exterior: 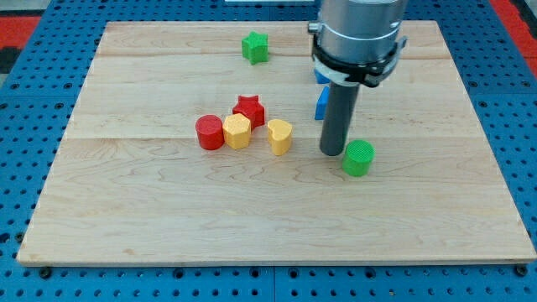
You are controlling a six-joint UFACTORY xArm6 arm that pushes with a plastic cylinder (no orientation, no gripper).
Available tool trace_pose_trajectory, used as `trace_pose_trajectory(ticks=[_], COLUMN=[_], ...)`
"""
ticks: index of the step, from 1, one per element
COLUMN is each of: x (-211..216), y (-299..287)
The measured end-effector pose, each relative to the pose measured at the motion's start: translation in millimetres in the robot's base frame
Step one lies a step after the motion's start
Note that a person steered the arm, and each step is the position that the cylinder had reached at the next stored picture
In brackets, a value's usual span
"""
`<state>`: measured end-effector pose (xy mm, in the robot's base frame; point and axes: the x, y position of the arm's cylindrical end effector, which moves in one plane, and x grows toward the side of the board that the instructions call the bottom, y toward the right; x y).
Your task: Nudge blue cube left a bit
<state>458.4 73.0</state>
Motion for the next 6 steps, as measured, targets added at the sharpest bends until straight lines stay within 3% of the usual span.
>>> trace_pose_trajectory(ticks=[1, 2, 3, 5, 6], x=[-40.3, -57.1, -55.6, -164.9, -201.5], y=[-10.7, 14.3, 91.2, 138.0, 97.8])
